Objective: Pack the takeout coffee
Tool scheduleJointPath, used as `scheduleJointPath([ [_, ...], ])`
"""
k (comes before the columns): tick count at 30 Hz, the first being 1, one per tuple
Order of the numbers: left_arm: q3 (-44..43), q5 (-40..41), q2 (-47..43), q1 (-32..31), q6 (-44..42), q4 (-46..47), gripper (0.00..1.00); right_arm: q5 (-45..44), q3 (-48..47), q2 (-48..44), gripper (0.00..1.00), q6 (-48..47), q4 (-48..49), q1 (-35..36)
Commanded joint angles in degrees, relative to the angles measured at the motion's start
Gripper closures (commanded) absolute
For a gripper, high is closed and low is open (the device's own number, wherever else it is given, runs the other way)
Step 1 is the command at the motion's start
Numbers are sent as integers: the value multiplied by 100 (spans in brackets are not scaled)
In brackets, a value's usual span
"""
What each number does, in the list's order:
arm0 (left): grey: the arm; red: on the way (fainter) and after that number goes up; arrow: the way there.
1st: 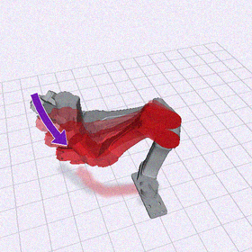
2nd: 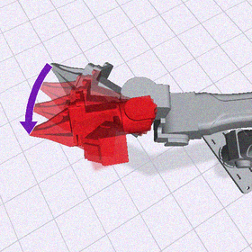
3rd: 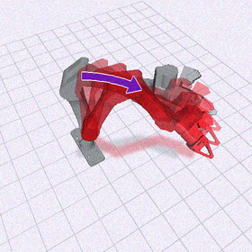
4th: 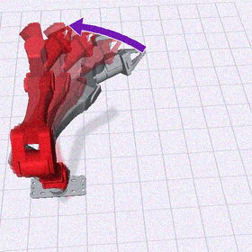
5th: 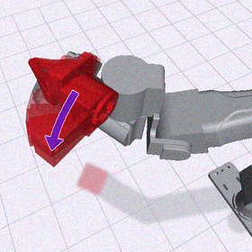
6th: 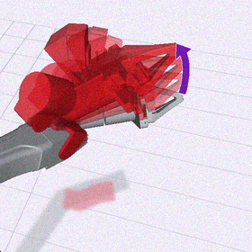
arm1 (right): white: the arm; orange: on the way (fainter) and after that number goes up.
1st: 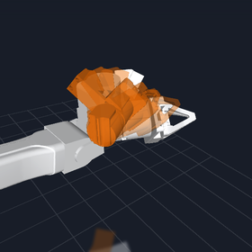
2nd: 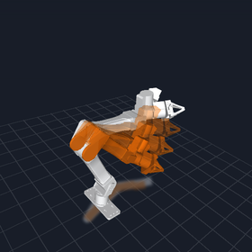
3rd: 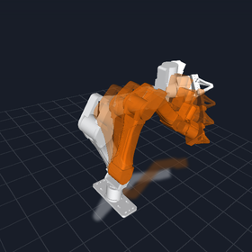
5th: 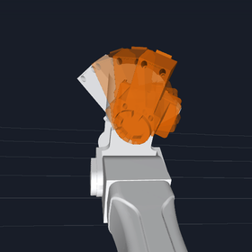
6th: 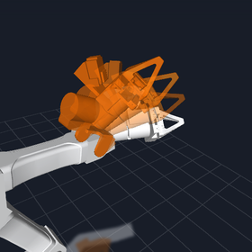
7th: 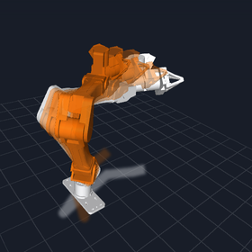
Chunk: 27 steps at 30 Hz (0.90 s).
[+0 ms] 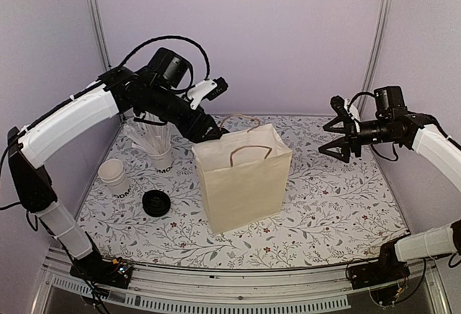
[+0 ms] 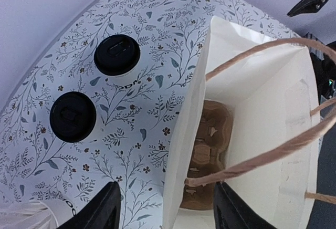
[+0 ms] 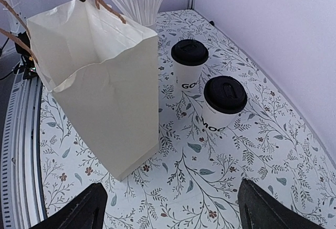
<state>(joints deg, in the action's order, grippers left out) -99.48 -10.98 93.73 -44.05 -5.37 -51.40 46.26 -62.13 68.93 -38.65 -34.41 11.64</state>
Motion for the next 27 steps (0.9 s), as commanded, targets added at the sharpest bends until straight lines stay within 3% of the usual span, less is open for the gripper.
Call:
scheduleJointPath([
  [1,-56,-286,111,62,-178,78,42,224,235,-45,11,208,580,-133],
  [3,-62,-298,213,63,-208,121,48,208,319,-84,11,212,658,-167],
  [10,-210,-497,376,-75,-252,165,91,180,738,-402,11,262,921,-294],
  [13,-221,-27,297,-411,-189,165,100,130,826,-503,11,262,993,-374],
  [27,467,3707,-13,-3156,389,279,100,72,983,-421,12,174,1104,-428],
])
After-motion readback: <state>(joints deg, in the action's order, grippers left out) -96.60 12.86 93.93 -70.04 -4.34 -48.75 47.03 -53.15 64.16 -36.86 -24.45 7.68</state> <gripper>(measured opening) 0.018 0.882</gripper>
